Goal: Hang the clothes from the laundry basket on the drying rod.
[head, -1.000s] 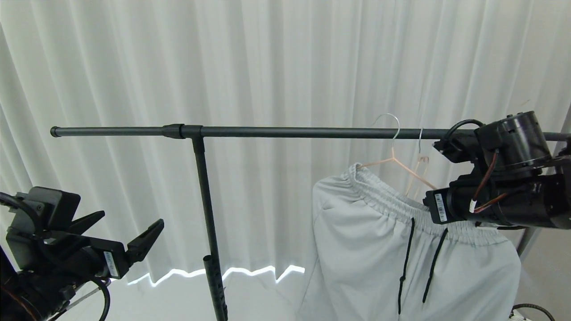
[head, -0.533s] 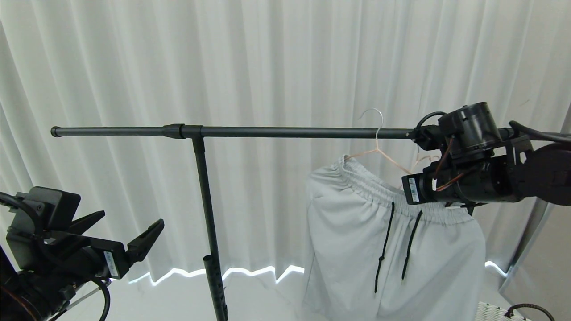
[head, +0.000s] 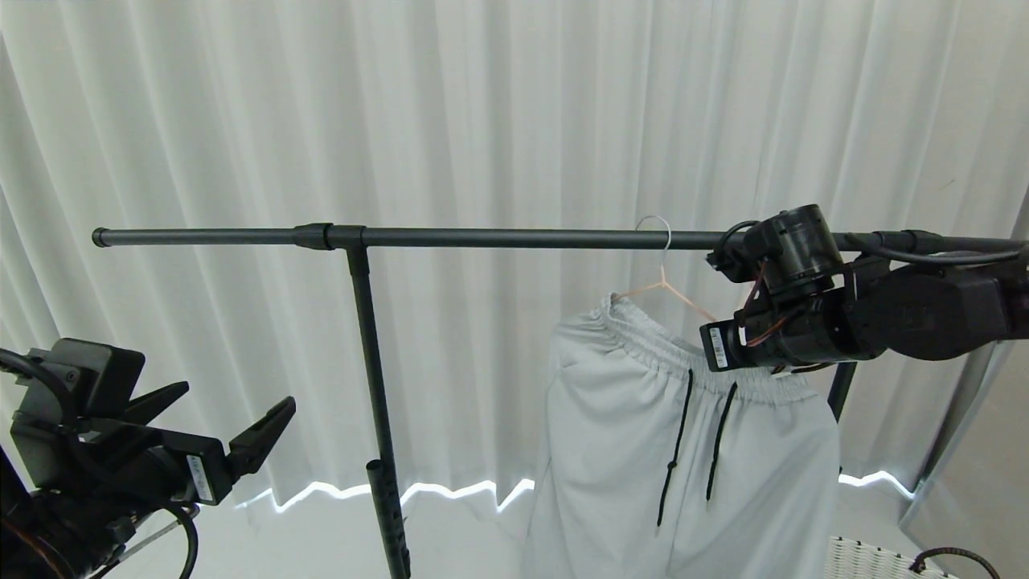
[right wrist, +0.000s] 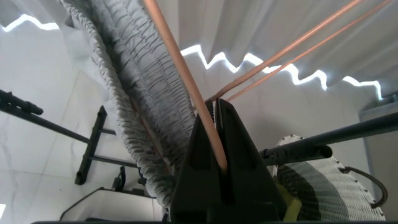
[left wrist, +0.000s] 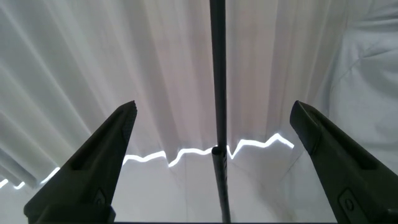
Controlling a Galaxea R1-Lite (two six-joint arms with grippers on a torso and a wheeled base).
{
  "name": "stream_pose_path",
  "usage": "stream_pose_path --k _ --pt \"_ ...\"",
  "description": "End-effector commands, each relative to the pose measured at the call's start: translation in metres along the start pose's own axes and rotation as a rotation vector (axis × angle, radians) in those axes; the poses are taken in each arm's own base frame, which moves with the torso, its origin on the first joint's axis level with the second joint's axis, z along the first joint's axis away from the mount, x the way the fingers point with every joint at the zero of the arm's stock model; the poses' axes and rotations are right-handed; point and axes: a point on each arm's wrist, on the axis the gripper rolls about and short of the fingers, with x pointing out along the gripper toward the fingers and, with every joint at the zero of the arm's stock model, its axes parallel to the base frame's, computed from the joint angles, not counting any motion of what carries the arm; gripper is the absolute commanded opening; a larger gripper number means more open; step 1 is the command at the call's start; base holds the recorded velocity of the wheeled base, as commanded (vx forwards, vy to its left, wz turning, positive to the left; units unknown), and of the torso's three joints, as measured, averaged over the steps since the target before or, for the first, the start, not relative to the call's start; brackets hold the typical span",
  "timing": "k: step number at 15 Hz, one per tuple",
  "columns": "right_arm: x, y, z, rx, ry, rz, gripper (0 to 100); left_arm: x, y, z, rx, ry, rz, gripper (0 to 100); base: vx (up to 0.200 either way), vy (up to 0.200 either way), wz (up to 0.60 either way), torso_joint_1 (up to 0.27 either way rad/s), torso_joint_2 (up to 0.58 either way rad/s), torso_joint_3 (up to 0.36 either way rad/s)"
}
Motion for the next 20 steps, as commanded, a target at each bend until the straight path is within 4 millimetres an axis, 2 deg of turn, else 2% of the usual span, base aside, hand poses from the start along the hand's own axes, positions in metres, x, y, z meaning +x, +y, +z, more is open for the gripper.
stream_pose_path --k 1,8,9,13,15,18,20 --pt "0.002 0.003 0.000 -0.006 0.003 0.005 0 0.000 0.000 -0.001 0.000 0.002 -0.001 100 0.000 0.000 0.00 0.000 0.00 0.000" --pt "0.002 0.007 0.000 -0.014 0.007 0.013 0 0.001 0.000 -0.001 0.000 0.005 -0.001 100 0.000 0.000 0.00 0.000 0.00 0.000" --pt "0.000 0.007 0.000 -0.015 0.004 0.016 100 0.000 0.000 0.000 0.000 0.002 -0.001 100 0.000 0.000 0.00 0.000 0.00 0.000" --pt "-0.014 0.005 0.004 -0.003 -0.030 0.022 100 0.000 0.000 0.000 0.000 0.002 -0.001 100 0.000 0.000 0.00 0.000 0.00 0.000" --pt "-0.031 0.002 0.007 0.025 -0.063 0.030 100 0.000 0.000 0.000 0.000 0.002 -0.001 100 0.000 0.000 0.00 0.000 0.00 0.000" --pt "-0.075 -0.007 -0.005 0.030 -0.113 0.051 100 0.000 0.000 0.001 0.002 -0.004 0.000 100 0.000 0.000 0.00 0.000 0.00 0.000" --pt "-0.107 -0.021 -0.027 0.025 -0.128 0.050 100 0.000 0.001 0.002 0.002 -0.012 0.006 100 0.000 0.000 0.00 0.000 0.00 0.000"
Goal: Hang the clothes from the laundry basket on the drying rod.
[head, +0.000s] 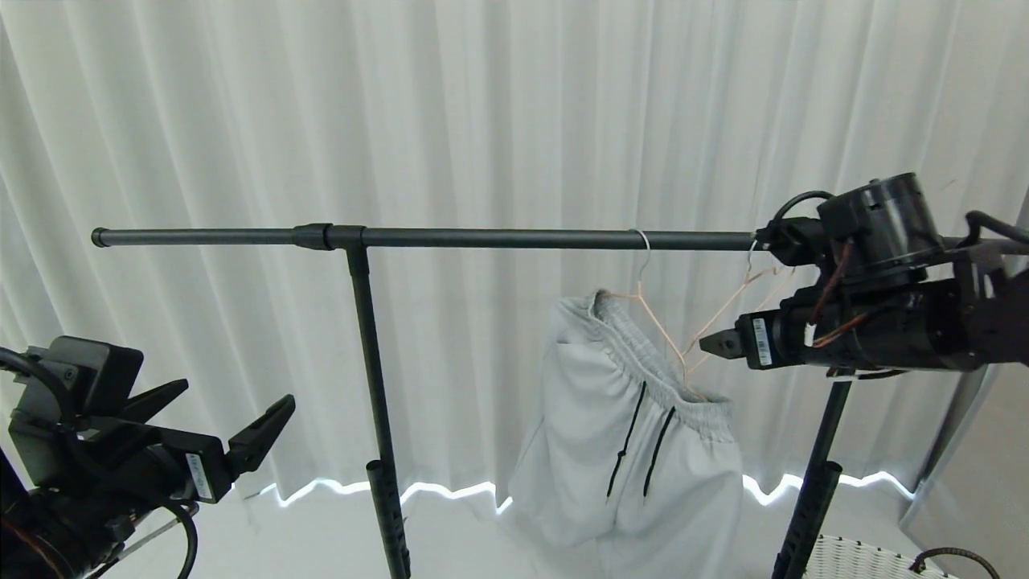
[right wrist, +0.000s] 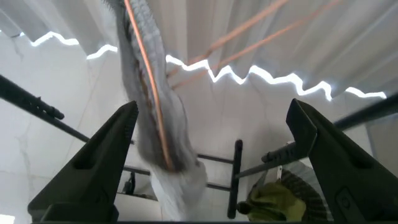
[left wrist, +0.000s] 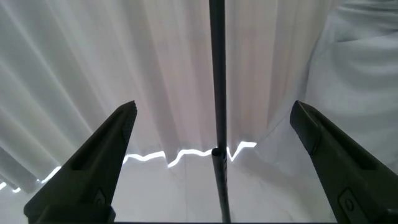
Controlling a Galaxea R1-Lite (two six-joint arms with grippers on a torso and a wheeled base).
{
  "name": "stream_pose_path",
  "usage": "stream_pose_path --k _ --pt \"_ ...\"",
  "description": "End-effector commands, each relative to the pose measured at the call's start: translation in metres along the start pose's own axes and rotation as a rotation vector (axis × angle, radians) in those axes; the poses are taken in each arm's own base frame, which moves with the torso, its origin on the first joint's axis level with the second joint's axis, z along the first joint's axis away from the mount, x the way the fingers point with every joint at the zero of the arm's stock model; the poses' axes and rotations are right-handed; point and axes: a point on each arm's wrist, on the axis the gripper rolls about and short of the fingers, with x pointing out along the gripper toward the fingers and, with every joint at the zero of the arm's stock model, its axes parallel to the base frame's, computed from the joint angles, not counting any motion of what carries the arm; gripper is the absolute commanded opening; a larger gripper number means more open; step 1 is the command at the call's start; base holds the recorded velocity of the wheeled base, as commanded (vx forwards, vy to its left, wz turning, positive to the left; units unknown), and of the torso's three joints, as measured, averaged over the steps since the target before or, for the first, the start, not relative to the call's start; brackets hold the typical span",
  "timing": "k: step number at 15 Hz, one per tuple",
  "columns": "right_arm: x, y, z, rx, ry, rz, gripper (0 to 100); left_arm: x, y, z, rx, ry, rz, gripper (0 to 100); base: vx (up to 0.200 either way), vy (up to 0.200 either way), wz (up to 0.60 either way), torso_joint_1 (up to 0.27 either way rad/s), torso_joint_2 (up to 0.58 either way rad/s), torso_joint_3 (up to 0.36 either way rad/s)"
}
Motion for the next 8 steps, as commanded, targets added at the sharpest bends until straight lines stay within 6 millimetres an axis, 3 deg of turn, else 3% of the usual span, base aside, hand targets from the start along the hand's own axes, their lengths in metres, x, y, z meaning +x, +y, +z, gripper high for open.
stream_pose_path --k 1,4,6,8 --pt "-0.059 -0.020 -0.023 -0.002 -0.065 0.006 100 -0.001 0.000 0.001 0.000 -0.005 0.003 100 0.000 0.000 0.00 0.000 0.00 0.000" --pt "-0.096 -0.055 -0.049 -0.105 -0.107 -0.087 100 -0.003 0.001 -0.004 -0.011 0.011 0.014 100 0.000 0.000 0.00 0.000 0.00 0.000" --pt "-0.097 -0.074 -0.066 -0.116 -0.081 -0.179 100 -0.007 0.008 -0.008 -0.018 0.024 0.061 100 0.000 0.000 0.00 0.000 0.00 0.000" --pt "-0.093 -0.081 -0.075 -0.082 -0.152 -0.199 100 -0.013 0.013 -0.012 -0.026 0.029 0.106 100 0.000 0.000 0.00 0.000 0.00 0.000"
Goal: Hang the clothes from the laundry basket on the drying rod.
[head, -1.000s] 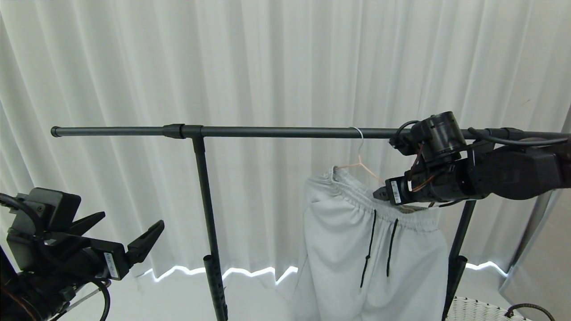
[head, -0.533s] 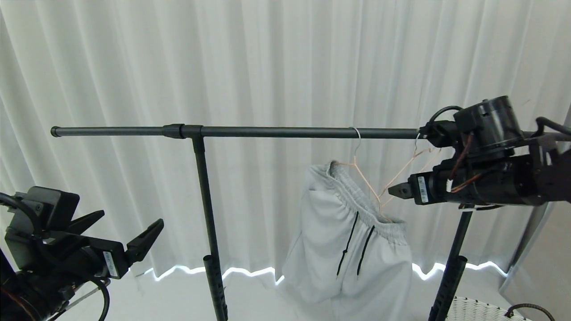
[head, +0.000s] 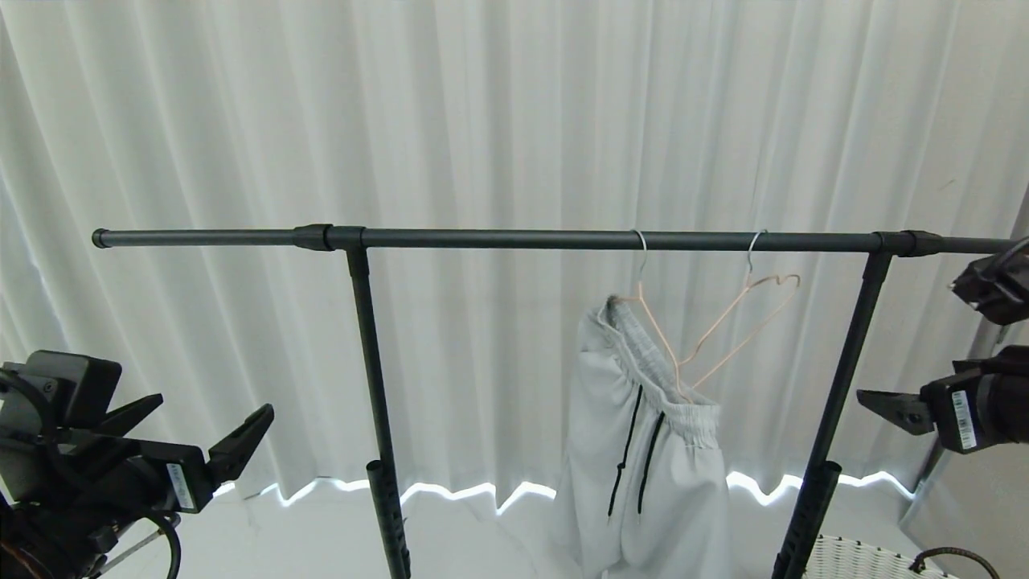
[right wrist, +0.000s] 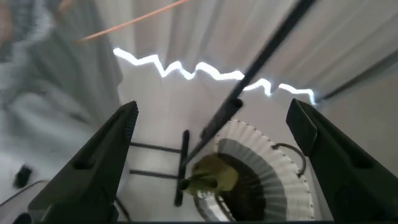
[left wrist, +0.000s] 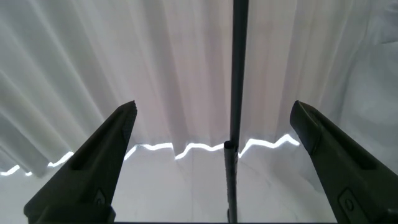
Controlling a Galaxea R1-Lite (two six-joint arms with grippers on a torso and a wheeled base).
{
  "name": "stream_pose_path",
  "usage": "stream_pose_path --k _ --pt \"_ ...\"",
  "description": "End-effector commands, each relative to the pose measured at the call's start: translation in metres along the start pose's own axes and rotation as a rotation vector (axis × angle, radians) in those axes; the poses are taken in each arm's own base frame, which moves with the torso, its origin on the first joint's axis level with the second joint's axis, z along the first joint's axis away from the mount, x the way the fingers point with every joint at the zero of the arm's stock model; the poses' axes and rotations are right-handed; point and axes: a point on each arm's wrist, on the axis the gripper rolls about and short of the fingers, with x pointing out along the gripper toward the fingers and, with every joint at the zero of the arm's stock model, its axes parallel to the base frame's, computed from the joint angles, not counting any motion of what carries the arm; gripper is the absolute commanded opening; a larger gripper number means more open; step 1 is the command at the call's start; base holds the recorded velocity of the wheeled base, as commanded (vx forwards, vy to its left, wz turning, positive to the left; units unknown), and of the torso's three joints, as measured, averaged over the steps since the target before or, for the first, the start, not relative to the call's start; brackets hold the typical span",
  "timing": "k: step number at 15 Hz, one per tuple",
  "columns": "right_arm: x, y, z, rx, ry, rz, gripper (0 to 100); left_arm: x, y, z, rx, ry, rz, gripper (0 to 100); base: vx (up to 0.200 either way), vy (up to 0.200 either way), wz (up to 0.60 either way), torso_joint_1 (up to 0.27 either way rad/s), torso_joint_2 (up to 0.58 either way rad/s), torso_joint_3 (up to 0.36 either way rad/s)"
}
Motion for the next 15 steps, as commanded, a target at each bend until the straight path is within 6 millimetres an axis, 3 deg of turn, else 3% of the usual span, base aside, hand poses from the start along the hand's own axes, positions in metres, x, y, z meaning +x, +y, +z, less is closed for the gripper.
stream_pose_path --k 1,3,5,8,10,15 --pt "-0.002 -0.009 -0.026 0.045 -0.115 -0.049 100 -0.011 0.007 -0.007 -0.011 0.006 0.057 100 0.000 0.000 0.00 0.000 0.00 0.000" --pt "0.005 -0.008 -0.051 0.033 -0.194 -0.071 100 -0.026 0.007 -0.010 -0.007 -0.022 0.078 100 0.000 0.000 0.00 0.000 0.00 0.000" --pt "0.007 -0.017 -0.061 0.014 -0.233 -0.135 100 -0.038 0.006 -0.012 0.002 -0.053 0.108 100 0.000 0.000 0.00 0.000 0.00 0.000" --pt "0.001 -0.021 -0.056 0.092 -0.353 -0.152 100 -0.037 0.007 -0.006 0.002 -0.077 0.113 100 0.000 0.000 0.00 0.000 0.00 0.000" --pt "-0.005 -0.023 -0.068 0.110 -0.377 -0.173 100 -0.035 0.008 0.003 0.004 -0.107 0.120 100 0.000 0.000 0.00 0.000 0.00 0.000" --pt "-0.012 -0.023 -0.104 0.112 -0.304 -0.211 100 -0.030 0.008 0.002 0.028 -0.083 0.116 100 0.000 0.000 0.00 0.000 0.00 0.000"
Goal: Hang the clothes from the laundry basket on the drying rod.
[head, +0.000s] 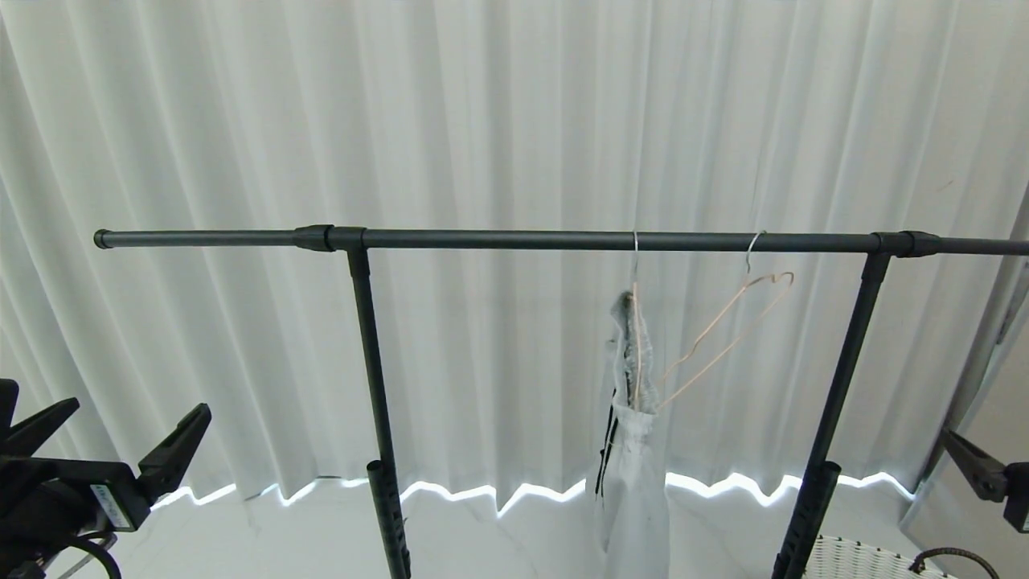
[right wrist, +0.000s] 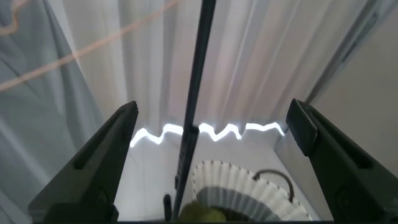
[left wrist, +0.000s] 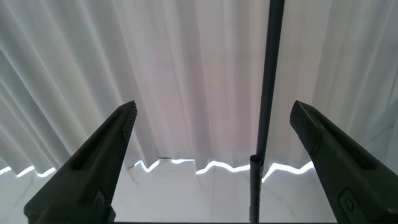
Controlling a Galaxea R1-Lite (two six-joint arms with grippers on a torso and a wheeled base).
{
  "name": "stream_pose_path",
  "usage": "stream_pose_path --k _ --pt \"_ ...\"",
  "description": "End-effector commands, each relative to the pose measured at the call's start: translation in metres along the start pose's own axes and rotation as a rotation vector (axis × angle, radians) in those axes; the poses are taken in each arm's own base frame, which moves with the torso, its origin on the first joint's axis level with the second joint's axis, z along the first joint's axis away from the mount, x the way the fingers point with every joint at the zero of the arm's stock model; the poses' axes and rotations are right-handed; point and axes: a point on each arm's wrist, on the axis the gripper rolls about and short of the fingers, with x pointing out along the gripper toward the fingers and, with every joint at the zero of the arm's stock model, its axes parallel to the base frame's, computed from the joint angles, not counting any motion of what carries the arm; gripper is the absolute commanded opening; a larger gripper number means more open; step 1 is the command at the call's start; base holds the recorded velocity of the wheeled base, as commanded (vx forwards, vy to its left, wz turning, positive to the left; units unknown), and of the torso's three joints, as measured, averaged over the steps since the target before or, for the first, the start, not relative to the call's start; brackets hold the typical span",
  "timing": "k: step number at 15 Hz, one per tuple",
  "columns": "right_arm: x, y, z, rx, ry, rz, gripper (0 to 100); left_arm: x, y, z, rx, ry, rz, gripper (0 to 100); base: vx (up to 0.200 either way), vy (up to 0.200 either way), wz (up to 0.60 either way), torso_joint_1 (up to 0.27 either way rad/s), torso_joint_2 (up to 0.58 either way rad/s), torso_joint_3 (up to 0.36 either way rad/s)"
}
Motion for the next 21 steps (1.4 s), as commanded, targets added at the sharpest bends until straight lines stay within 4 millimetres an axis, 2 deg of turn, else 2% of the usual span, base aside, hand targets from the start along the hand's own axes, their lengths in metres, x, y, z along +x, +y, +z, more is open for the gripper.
stream_pose_path --k 1,5,10,21 --pt "-0.003 -0.001 -0.006 0.001 0.017 -0.007 100 0.003 0.000 -0.001 -0.001 0.016 -0.004 100 0.000 0.000 0.00 0.000 0.00 0.000" --pt "-0.001 -0.004 -0.014 -0.001 0.060 -0.041 100 0.009 -0.002 -0.008 -0.001 0.067 -0.015 100 0.000 0.000 0.00 -0.049 0.10 0.055" --pt "0.013 -0.003 -0.022 -0.013 0.149 -0.043 100 0.012 -0.003 -0.013 -0.001 0.100 -0.023 100 0.000 0.000 0.00 -0.212 0.47 0.242" --pt "0.016 -0.001 -0.034 -0.028 0.225 -0.037 100 0.014 -0.004 -0.017 0.001 0.123 -0.032 100 0.000 0.000 0.00 -0.214 0.48 0.264"
